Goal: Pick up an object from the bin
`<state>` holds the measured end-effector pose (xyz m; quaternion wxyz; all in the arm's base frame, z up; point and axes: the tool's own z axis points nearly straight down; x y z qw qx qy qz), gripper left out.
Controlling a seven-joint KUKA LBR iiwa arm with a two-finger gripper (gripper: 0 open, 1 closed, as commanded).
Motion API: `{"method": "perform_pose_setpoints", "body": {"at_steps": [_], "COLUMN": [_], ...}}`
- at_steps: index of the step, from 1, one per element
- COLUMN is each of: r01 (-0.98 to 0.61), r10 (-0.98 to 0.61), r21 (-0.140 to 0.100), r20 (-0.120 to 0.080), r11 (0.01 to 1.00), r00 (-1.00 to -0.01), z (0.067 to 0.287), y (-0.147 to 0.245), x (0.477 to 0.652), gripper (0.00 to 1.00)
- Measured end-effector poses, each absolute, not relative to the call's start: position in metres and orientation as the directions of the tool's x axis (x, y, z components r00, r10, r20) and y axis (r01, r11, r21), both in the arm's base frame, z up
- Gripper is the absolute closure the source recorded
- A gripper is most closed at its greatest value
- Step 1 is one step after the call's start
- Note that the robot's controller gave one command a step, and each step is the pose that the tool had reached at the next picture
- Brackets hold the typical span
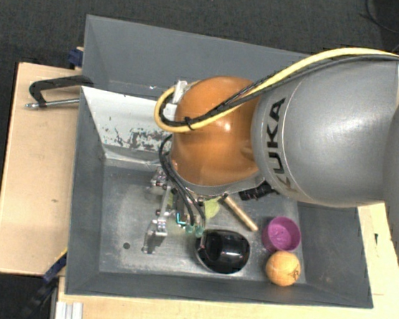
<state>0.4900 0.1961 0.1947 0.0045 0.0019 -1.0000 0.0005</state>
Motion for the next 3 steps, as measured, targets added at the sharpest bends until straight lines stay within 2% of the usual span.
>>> {"method": "perform_pose_setpoints", "body": {"at_steps": [1,2,3], "r01": [0.0,0.0,-0.037], "r10": [0.0,0.0,-0.037], "r21": [0.001,0.001,0.001], "r20": [0.001,0.001,0.001], "r11": [1.0,1.0,0.999], "r00": [-1.0,-1.0,-0.999], "z": [0.199,0.199,0.249], "y": [0.195,0.195,0.191], "x": [0.492,0.492,0.496], "gripper": [1.0,1.0,1.0]}}
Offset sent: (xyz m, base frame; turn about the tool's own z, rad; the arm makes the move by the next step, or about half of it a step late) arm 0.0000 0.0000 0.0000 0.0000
